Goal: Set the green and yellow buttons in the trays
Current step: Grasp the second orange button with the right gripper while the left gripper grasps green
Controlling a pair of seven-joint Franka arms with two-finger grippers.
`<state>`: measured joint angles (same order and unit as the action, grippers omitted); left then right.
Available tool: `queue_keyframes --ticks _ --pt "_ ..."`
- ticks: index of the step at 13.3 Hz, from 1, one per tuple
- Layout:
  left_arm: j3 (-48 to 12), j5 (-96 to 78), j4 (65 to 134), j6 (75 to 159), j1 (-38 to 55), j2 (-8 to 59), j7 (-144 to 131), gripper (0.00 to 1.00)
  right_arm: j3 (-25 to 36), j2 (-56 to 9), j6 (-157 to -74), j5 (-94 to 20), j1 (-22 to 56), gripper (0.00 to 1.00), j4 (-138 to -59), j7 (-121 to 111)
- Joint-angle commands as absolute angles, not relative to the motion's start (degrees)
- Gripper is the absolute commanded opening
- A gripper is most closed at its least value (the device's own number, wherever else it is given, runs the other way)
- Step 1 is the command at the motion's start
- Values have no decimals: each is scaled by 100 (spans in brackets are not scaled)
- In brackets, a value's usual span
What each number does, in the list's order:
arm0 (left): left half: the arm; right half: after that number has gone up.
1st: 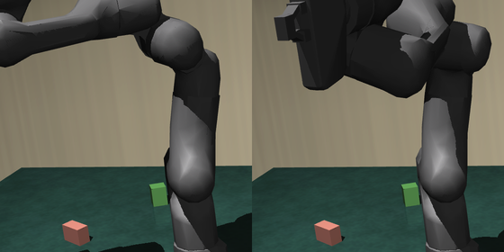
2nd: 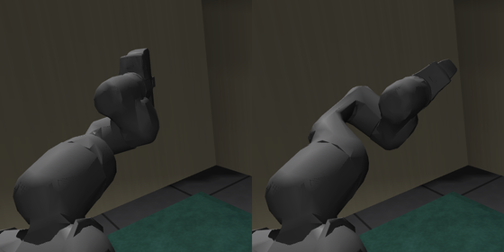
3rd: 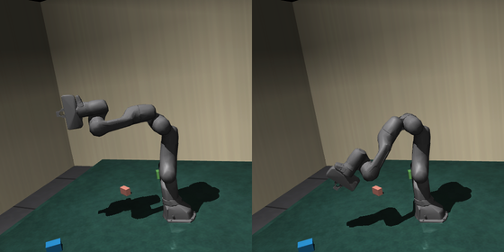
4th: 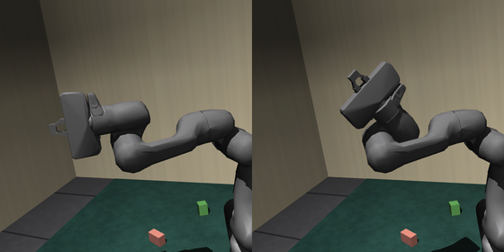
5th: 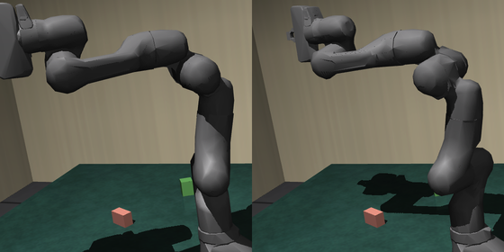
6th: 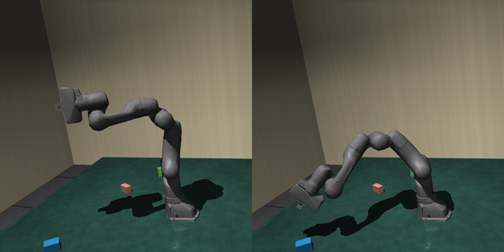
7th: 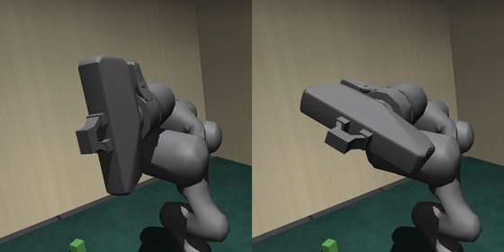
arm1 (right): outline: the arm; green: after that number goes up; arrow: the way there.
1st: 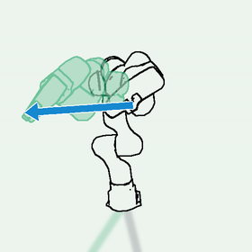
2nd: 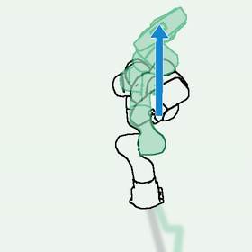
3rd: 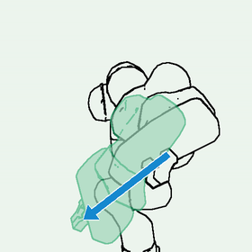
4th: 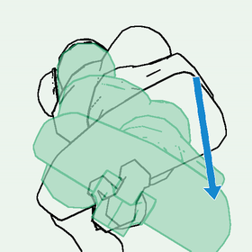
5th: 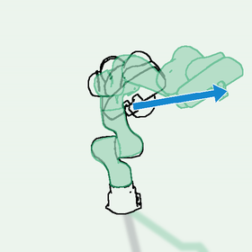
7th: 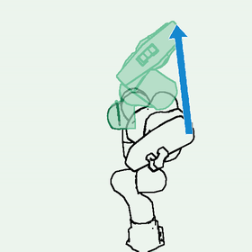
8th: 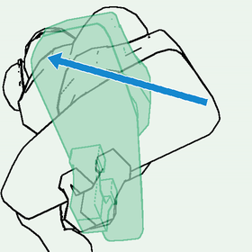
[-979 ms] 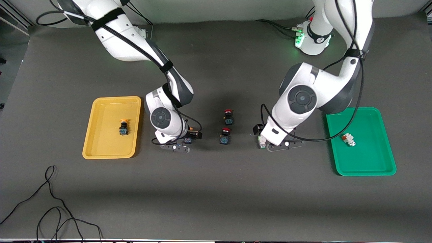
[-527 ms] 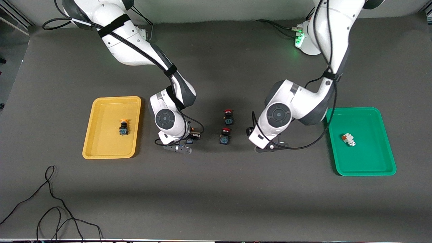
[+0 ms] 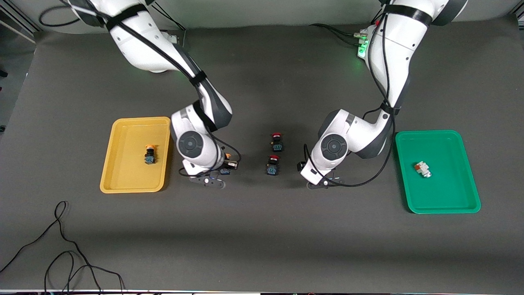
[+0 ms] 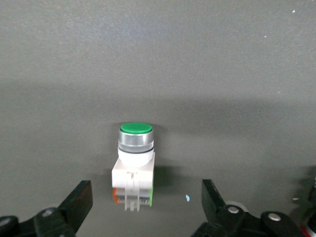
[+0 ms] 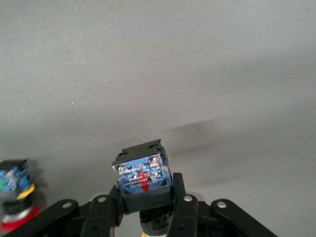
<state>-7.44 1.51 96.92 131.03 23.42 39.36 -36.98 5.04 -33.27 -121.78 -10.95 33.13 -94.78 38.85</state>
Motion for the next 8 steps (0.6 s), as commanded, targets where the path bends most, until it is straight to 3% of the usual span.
queue_keyframes --ticks 1,2,4,5,6,8 --pt "-729 220 9712 13219 2355 3946 -3525 96 869 -2235 -10938 -958 3305 0 -9633 3650" --pt "-721 220 9712 13219 2355 3955 -3490 84 1070 -1945 -10586 -958 3313 0 -9642 3404" --pt "-721 220 9729 13219 2364 3964 -3332 40 1483 -1514 -10005 -958 3313 0 -9633 2912" --pt "-721 220 9747 13219 2364 3964 -3235 24 1738 -1364 -9732 -958 3313 0 -9615 2535" --pt "-721 220 9747 13219 2364 3955 -3147 13 2019 -1232 -9495 -949 3313 0 -9624 2122" --pt "-712 255 9747 13219 2347 3955 -3111 9 2642 -1143 -9247 -932 3322 0 -9633 1147"
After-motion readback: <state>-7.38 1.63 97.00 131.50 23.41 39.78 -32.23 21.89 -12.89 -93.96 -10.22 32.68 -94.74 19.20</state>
